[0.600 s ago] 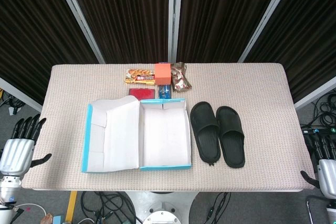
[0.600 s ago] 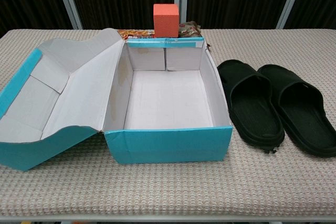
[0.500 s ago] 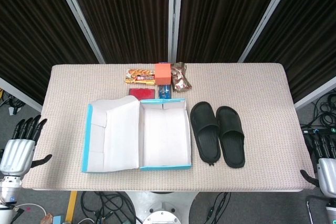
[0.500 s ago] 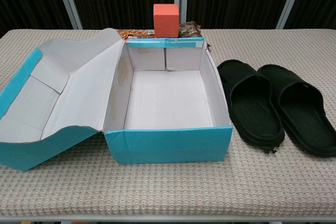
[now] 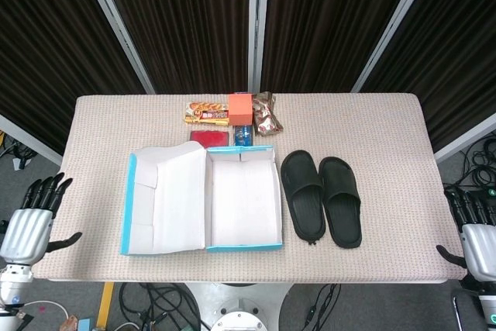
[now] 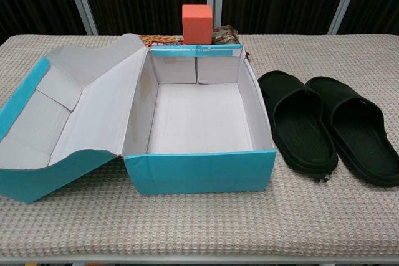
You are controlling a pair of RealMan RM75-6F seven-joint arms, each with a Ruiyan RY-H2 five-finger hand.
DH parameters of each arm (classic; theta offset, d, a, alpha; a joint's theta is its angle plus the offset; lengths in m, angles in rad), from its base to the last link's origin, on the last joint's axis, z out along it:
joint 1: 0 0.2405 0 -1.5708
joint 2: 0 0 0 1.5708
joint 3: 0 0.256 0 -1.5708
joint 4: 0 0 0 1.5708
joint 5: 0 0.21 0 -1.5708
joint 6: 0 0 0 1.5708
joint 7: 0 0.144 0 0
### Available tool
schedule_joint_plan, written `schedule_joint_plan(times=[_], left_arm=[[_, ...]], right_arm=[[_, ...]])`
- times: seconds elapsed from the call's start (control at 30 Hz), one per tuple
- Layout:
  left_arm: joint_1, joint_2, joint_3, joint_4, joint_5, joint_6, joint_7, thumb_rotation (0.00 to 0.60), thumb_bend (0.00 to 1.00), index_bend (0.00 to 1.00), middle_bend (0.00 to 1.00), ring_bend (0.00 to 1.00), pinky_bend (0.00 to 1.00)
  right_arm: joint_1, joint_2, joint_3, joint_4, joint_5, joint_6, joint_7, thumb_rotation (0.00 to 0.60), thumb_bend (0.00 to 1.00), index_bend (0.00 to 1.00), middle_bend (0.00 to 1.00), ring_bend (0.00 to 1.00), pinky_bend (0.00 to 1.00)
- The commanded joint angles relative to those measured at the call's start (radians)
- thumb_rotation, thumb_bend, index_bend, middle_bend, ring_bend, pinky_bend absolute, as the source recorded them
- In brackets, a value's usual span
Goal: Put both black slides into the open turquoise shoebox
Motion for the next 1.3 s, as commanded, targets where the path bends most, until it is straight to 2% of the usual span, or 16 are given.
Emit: schedule_joint_plan(times=[0.03,0.23,0.33,0.4,0.5,0.53,0.7,0.77,0.93,1.1,1.3], left_arm=[[0.003,0.003,0.005,0.002,0.000,-0.004,-0.010,0.600,0.02,0.06,0.01,0.00,0.00],[0.004,-0.007,0.014,0.020,0.002,-0.012,-0.036,0.600,0.02,0.06,0.01,0.00,0.00],[0.002,-0.004,0.024,0.027,0.013,-0.019,-0.046,0.600,0.02,0.06,0.01,0.00,0.00],[0.003,-0.005,0.032,0.031,0.016,-0.027,-0.051,0.600,0.02,0.06,0.02,0.00,0.00],[0.008,-0.005,0.043,0.032,0.024,-0.028,-0.064,0.600,0.02,0.06,0.02,0.00,0.00],[0.009,-0.004,0.044,0.033,0.025,-0.026,-0.065,0.600,0.02,0.06,0.02,0.00,0.00],[0.015,0.017,0.051,0.023,0.026,-0.024,-0.080,0.600,0.02,0.06,0.02,0.00,0.00],[0.015,0.025,0.053,0.021,0.027,-0.026,-0.091,0.600,0.02,0.06,0.02,0.00,0.00],[0.010,0.049,0.062,0.014,0.039,-0.038,-0.124,0.600,0.02,0.06,0.02,0.00,0.00],[0.008,0.066,0.063,0.015,0.044,-0.040,-0.146,0.600,0.02,0.06,0.02,0.00,0.00],[0.006,0.079,0.063,0.027,0.040,-0.045,-0.182,0.600,0.02,0.06,0.02,0.00,0.00]], right_arm=[[0.044,0.051,0.009,-0.054,0.016,-0.070,-0.025,0.600,0.02,0.00,0.02,0.00,0.00],[0.157,0.155,0.053,-0.189,0.085,-0.237,-0.063,0.600,0.03,0.00,0.08,0.00,0.00],[0.249,0.217,0.089,-0.274,0.164,-0.373,-0.097,0.600,0.06,0.01,0.15,0.01,0.00],[0.309,0.243,0.109,-0.314,0.234,-0.453,-0.153,0.600,0.07,0.02,0.16,0.01,0.00],[0.430,0.245,0.139,-0.359,0.407,-0.569,-0.295,0.600,0.07,0.02,0.15,0.01,0.00],[0.453,0.239,0.142,-0.363,0.443,-0.586,-0.317,0.600,0.07,0.02,0.15,0.01,0.00],[0.670,0.159,0.152,-0.355,0.797,-0.716,-0.408,0.600,0.09,0.02,0.16,0.01,0.00],[0.748,0.125,0.133,-0.336,0.902,-0.718,-0.463,0.600,0.09,0.02,0.15,0.01,0.00],[0.956,-0.002,0.067,-0.277,1.191,-0.631,-0.630,0.600,0.11,0.02,0.12,0.00,0.00],[1.111,-0.101,0.028,-0.223,1.428,-0.583,-0.742,0.600,0.12,0.02,0.05,0.00,0.00],[1.211,-0.185,0.007,-0.166,1.583,-0.553,-0.812,0.600,0.12,0.00,0.02,0.00,0.00]])
